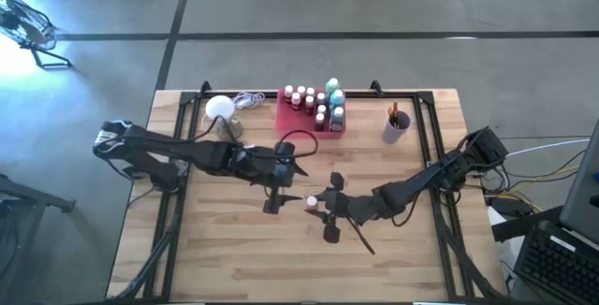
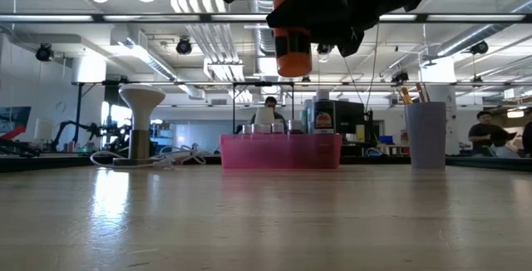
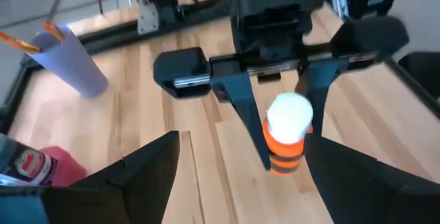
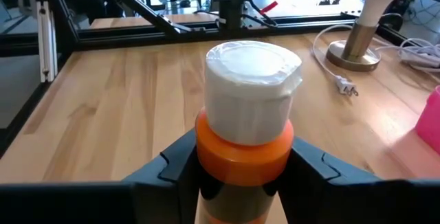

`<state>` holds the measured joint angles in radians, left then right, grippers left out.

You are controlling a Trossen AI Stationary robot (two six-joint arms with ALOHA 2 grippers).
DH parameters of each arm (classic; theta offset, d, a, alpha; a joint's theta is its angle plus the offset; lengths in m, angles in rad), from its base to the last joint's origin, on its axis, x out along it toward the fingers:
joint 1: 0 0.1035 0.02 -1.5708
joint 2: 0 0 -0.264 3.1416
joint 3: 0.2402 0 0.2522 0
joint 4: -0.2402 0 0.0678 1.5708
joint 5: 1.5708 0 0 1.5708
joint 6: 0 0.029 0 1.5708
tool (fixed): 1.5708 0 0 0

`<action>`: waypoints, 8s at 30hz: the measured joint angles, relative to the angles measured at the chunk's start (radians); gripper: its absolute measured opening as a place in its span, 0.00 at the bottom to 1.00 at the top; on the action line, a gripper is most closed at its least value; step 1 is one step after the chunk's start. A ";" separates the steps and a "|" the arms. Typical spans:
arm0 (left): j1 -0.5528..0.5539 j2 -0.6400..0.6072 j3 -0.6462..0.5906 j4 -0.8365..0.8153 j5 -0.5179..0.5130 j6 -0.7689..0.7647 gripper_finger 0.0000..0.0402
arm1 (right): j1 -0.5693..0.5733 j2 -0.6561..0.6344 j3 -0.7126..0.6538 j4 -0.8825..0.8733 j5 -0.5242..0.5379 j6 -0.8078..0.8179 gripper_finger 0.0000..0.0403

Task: Pick & Place Paint Supplies
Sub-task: Put the orange black paint bottle into the pink bin, then return to Home Position

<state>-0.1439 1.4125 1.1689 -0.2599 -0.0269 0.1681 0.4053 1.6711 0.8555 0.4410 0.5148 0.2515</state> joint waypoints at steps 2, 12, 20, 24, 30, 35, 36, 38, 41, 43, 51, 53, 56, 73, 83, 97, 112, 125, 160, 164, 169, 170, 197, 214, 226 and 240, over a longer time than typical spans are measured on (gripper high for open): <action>0.000 0.026 0.028 -0.052 0.004 0.000 0.78 | 0.000 0.000 0.000 0.000 0.000 0.004 0.36; 0.000 0.170 0.198 -0.214 0.031 0.058 0.77 | 0.000 0.000 0.002 -0.037 0.000 0.027 0.36; -0.001 0.228 0.306 -0.334 0.096 0.084 0.77 | -0.001 0.000 0.002 -0.047 0.000 0.029 0.35; -0.004 0.274 0.351 -0.399 0.118 0.139 0.77 | -0.010 0.000 0.002 -0.044 -0.082 0.035 0.35; -0.023 0.332 0.393 -0.436 0.119 0.205 0.77 | -0.018 0.000 0.002 -0.046 -0.158 0.057 0.37; -0.031 0.347 0.408 -0.432 0.113 0.220 0.77 | -0.018 0.000 0.002 -0.066 -0.161 0.061 0.35; -0.032 0.347 0.411 -0.433 0.112 0.225 0.77 | -0.019 0.000 0.002 -0.073 -0.161 0.066 0.35; -0.032 0.348 0.420 -0.429 0.112 0.230 0.77 | -0.021 0.000 0.001 -0.087 -0.161 0.075 0.35; -0.032 0.348 0.434 -0.428 0.112 0.228 0.77 | -0.023 0.000 0.001 -0.088 -0.157 0.078 0.36; -0.032 0.348 0.437 -0.426 0.111 0.224 0.77 | -0.026 0.000 0.001 -0.088 -0.157 0.078 0.37; -0.031 0.353 0.436 -0.416 0.104 0.194 0.77 | -0.033 0.000 0.001 -0.088 -0.157 0.071 0.35; -0.031 0.357 0.434 -0.396 0.093 0.192 0.77 | -0.033 0.000 0.001 -0.088 -0.156 0.071 0.34; -0.026 0.358 0.433 -0.402 0.084 0.178 0.76 | -0.034 0.000 0.001 -0.088 -0.156 0.071 0.36; -0.024 0.375 0.432 -0.435 0.092 0.167 0.63 | -0.033 0.002 0.001 -0.089 -0.154 0.063 0.37; -0.025 0.375 0.432 -0.438 0.098 0.168 0.46 | -0.033 0.002 0.001 -0.090 -0.146 0.063 0.35; -0.024 0.375 0.431 -0.436 0.125 0.166 0.30 | -0.032 0.002 0.000 -0.094 -0.149 0.058 0.35; -0.022 0.373 0.432 -0.562 0.057 0.157 0.30 | -0.035 0.002 0.000 -0.089 -0.142 0.064 0.53; 0.121 0.371 0.432 -0.708 -0.212 0.140 0.31 | -0.043 -0.001 0.002 -0.311 -0.106 0.248 0.63; 0.645 0.424 0.527 -0.540 0.036 0.144 0.31 | -0.052 -0.267 -0.221 -0.738 0.298 0.638 0.56; 0.663 0.454 0.527 -0.533 0.037 0.145 0.31 | -0.052 -0.307 -0.261 -0.734 0.301 0.672 0.53; 0.683 0.492 0.527 -0.516 0.051 0.145 0.31 | -0.053 -0.333 -0.297 -0.687 0.314 0.672 0.51; 0.685 0.503 0.527 -0.516 0.055 0.145 0.31 | -0.053 -0.336 -0.300 -0.684 0.319 0.671 0.50; 0.719 0.612 0.529 -0.492 0.123 0.163 0.37 | -0.088 -0.340 -0.304 -0.689 0.326 0.629 0.49; 0.719 0.610 0.646 -0.594 0.016 0.222 0.62 | -0.119 -0.340 -0.304 -0.690 0.323 0.612 0.41; 0.686 0.417 0.835 -0.787 -0.005 0.172 0.61 | -0.124 -0.340 -0.304 -0.691 0.323 0.605 0.36; 0.324 -0.004 0.135 -0.203 -0.028 0.074 0.39 | -0.131 -0.343 -0.305 -0.525 0.191 0.316 0.19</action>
<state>0.1801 1.4083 1.3036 -0.4630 -0.0547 0.2424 0.2745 1.3279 0.5507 -0.0841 0.7061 0.5675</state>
